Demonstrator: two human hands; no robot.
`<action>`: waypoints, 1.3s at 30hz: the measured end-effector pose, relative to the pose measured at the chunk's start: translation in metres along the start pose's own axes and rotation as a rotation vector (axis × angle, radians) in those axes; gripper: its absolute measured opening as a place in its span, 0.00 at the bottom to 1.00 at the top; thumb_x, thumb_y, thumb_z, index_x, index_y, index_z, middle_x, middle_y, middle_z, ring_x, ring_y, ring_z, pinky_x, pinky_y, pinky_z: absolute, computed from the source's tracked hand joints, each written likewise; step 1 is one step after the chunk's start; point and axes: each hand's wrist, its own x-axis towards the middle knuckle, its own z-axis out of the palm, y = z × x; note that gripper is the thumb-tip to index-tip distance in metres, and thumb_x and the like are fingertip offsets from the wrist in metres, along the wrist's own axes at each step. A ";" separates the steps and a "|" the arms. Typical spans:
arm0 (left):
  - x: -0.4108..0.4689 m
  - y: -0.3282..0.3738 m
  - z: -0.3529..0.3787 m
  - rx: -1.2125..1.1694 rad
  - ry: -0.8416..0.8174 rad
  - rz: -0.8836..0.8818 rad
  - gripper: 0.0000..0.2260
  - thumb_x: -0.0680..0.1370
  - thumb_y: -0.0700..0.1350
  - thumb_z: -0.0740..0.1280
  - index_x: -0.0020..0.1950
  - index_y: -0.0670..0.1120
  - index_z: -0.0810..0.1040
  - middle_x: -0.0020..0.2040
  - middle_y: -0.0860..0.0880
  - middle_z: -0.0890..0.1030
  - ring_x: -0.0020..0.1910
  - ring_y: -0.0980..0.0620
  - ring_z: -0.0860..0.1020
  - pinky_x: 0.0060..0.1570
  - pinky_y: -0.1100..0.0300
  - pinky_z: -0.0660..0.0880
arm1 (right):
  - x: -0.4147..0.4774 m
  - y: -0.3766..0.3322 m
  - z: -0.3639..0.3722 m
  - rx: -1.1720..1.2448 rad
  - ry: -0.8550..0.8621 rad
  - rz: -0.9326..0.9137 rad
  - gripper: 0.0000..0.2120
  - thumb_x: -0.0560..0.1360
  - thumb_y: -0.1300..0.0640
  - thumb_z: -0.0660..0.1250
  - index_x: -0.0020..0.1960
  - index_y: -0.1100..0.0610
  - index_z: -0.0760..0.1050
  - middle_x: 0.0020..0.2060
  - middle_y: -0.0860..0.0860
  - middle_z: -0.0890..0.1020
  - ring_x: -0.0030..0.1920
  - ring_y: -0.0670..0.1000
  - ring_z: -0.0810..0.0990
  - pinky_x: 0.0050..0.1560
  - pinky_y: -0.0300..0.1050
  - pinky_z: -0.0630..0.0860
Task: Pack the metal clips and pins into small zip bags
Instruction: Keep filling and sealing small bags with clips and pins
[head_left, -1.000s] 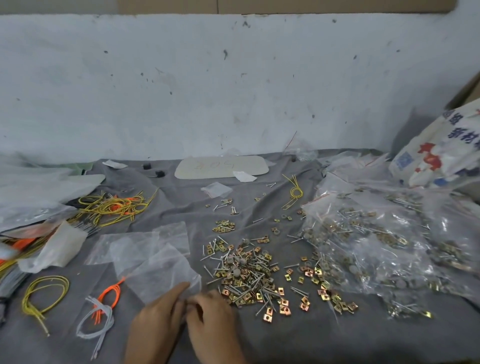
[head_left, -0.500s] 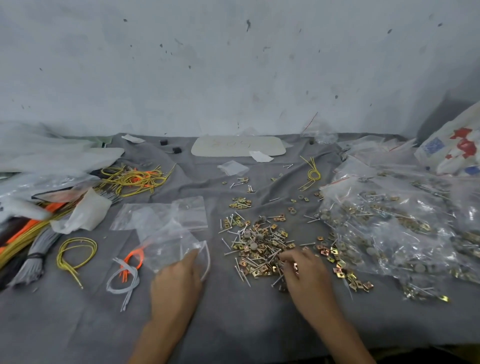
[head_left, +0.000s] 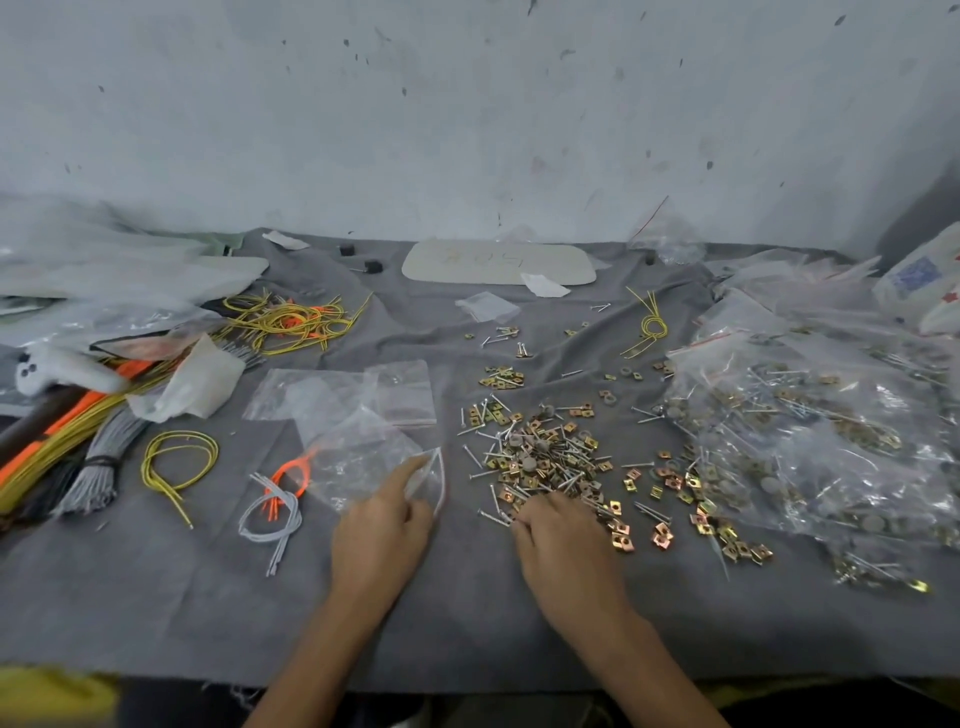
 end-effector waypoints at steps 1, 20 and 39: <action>-0.001 -0.001 0.000 -0.018 0.004 -0.004 0.20 0.75 0.43 0.66 0.66 0.59 0.76 0.33 0.47 0.80 0.42 0.39 0.80 0.41 0.48 0.75 | -0.001 -0.001 0.000 0.024 0.017 0.007 0.07 0.84 0.49 0.56 0.51 0.51 0.69 0.49 0.46 0.75 0.49 0.47 0.71 0.50 0.43 0.69; -0.004 -0.001 0.004 -0.211 0.000 0.038 0.10 0.79 0.42 0.64 0.57 0.55 0.77 0.30 0.52 0.78 0.32 0.54 0.76 0.39 0.51 0.73 | 0.008 -0.029 0.030 0.132 0.285 0.036 0.01 0.76 0.56 0.71 0.47 0.51 0.79 0.41 0.48 0.79 0.44 0.53 0.74 0.45 0.50 0.74; -0.003 -0.001 0.003 -0.234 0.019 0.013 0.12 0.78 0.40 0.65 0.54 0.57 0.77 0.28 0.55 0.76 0.28 0.55 0.73 0.33 0.53 0.69 | 0.026 -0.038 0.043 -0.128 0.072 0.156 0.12 0.83 0.49 0.57 0.60 0.53 0.73 0.57 0.52 0.78 0.58 0.56 0.74 0.58 0.53 0.67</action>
